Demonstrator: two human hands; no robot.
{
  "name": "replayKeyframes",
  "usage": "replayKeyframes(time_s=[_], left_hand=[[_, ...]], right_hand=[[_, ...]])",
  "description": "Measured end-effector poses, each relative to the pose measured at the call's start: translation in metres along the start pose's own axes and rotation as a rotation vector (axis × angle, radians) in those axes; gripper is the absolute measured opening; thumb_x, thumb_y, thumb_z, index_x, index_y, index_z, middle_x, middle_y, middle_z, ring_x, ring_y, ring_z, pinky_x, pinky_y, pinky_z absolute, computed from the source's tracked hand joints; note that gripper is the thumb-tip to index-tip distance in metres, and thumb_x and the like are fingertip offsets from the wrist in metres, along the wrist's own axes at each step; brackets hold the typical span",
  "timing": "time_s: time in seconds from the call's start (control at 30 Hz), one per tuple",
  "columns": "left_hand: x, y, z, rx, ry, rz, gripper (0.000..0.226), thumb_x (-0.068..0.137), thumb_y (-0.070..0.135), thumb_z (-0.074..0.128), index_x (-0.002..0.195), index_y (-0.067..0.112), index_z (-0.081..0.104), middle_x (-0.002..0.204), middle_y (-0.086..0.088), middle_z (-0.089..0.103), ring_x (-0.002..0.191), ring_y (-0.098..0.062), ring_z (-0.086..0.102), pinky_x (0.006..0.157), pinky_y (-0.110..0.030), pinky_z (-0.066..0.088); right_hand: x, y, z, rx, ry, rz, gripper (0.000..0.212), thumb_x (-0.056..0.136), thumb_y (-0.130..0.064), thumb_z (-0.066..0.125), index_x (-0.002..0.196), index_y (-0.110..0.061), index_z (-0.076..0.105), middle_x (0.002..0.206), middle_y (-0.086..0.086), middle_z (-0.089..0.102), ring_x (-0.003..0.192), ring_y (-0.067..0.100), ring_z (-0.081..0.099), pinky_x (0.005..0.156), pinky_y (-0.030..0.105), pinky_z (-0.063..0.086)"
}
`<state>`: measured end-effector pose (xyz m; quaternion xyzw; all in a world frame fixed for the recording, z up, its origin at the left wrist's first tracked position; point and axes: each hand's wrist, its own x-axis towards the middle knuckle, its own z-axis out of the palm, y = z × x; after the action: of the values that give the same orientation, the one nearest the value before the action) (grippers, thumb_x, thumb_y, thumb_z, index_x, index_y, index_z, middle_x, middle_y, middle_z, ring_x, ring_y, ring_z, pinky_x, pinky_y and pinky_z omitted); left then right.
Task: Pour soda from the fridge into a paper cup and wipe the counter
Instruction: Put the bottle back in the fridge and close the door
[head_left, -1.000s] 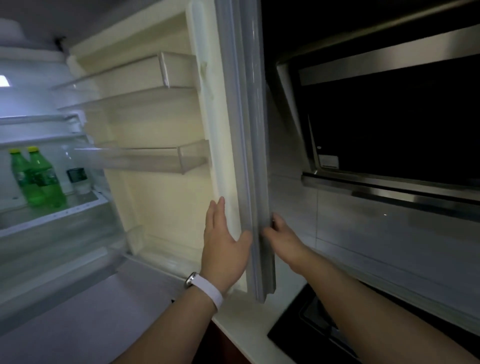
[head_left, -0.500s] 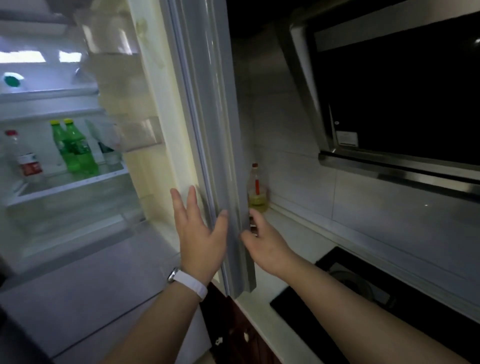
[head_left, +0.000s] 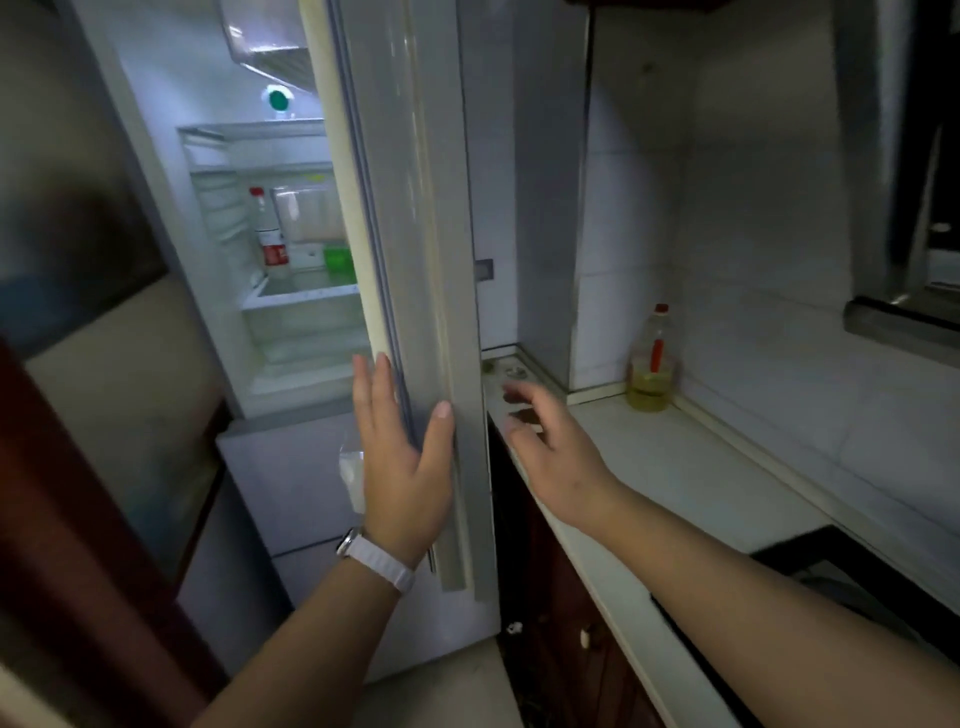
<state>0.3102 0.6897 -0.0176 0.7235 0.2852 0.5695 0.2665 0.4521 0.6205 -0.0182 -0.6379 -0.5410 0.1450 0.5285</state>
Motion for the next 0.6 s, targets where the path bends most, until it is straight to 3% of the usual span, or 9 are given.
replayKeyframes(time_s=[0.1,0.17,0.37,0.5,0.6], left_hand=[[0.003,-0.021,-0.022,-0.083,0.005,-0.017,0.084,0.09,0.048,0.051,0.155,0.021,0.006,0.166,0.001,0.007,0.151,-0.006,0.007,0.124,-0.041,0.014],[0.008,-0.037,-0.037,-0.049,0.027,-0.011,0.09,0.088,0.047,0.054,0.157,0.015,0.006,0.165,-0.002,0.011,0.151,-0.014,0.012,0.121,-0.051,0.02],[0.031,-0.086,-0.091,-0.053,0.064,-0.007,0.082,0.092,0.044,0.051,0.157,0.015,0.01,0.164,-0.006,0.016,0.151,-0.02,0.018,0.118,-0.057,0.024],[0.051,-0.11,-0.125,0.006,0.12,0.063,0.066,0.094,0.043,0.046,0.149,0.056,0.012,0.163,0.003,0.016,0.151,-0.016,0.018,0.12,-0.054,0.023],[0.065,-0.125,-0.141,0.033,0.144,0.047,0.064,0.092,0.045,0.045,0.143,0.063,0.012,0.161,0.015,0.014,0.15,-0.007,0.016,0.121,-0.043,0.022]], right_hand=[[0.021,-0.006,0.031,-0.029,-0.051,-0.047,0.054,0.097,-0.04,0.05,0.148,-0.032,0.033,0.147,-0.013,0.037,0.13,-0.002,0.037,0.109,0.028,0.036],[0.034,-0.009,0.053,-0.033,-0.078,-0.078,0.063,0.093,-0.048,0.049,0.15,-0.034,0.026,0.154,-0.012,0.029,0.14,0.001,0.028,0.117,0.036,0.03],[0.065,-0.017,0.121,-0.166,-0.191,-0.185,0.075,0.095,-0.048,0.054,0.155,-0.035,0.011,0.162,-0.018,0.001,0.147,-0.003,0.004,0.117,0.023,0.012],[0.088,-0.019,0.163,-0.256,-0.212,-0.241,0.079,0.093,-0.054,0.052,0.154,-0.039,0.003,0.158,-0.025,-0.011,0.147,-0.002,-0.003,0.118,0.026,0.013],[0.111,-0.02,0.187,-0.361,-0.246,-0.288,0.08,0.093,-0.054,0.051,0.153,-0.041,0.0,0.154,-0.029,-0.016,0.147,0.0,-0.008,0.121,0.032,0.015]])
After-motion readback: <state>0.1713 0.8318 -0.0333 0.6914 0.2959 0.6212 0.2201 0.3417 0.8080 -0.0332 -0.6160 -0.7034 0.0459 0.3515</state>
